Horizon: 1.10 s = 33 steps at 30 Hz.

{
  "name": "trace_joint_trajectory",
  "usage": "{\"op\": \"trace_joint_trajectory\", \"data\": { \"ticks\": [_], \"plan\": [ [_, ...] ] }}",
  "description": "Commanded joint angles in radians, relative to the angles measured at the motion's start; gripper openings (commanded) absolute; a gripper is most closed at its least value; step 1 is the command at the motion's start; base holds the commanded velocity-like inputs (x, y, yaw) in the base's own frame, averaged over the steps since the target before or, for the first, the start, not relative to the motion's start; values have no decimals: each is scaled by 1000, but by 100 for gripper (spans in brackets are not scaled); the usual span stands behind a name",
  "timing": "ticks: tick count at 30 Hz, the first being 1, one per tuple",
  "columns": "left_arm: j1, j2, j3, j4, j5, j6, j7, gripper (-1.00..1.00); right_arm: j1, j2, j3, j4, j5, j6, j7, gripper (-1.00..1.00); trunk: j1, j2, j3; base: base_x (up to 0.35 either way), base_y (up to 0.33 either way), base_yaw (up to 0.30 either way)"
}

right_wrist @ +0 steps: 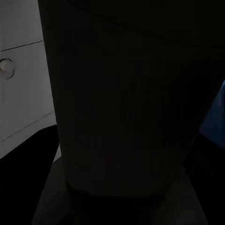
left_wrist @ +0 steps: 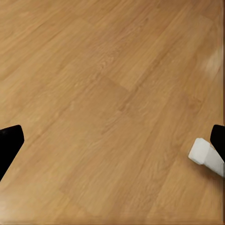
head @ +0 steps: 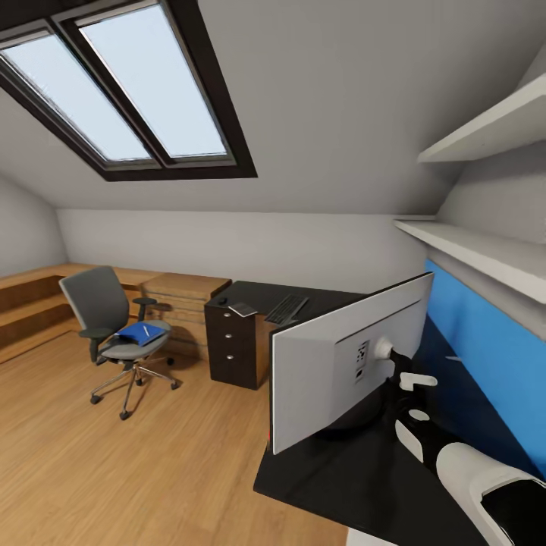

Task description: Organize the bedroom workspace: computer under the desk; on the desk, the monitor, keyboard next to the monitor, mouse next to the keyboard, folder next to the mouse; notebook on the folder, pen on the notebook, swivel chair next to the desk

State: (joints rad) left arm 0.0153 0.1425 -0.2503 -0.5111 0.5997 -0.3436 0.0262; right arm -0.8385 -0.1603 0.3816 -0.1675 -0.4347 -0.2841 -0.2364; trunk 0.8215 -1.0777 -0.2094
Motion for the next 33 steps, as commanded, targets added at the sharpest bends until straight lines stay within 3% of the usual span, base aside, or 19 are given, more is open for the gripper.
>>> {"op": "trace_joint_trajectory", "data": {
  "ticks": [1,33],
  "plan": [
    [0,1,-8,-2,4,-4,3,100,-1,-1,13,0,-12,-4,-6,-100,0,-1,-1,0,-249,0],
    [0,0,-9,0,-11,-5,4,100,-1,-2,13,0,-12,-4,-4,-100,0,-1,-1,9,-155,0]
  ]
}}
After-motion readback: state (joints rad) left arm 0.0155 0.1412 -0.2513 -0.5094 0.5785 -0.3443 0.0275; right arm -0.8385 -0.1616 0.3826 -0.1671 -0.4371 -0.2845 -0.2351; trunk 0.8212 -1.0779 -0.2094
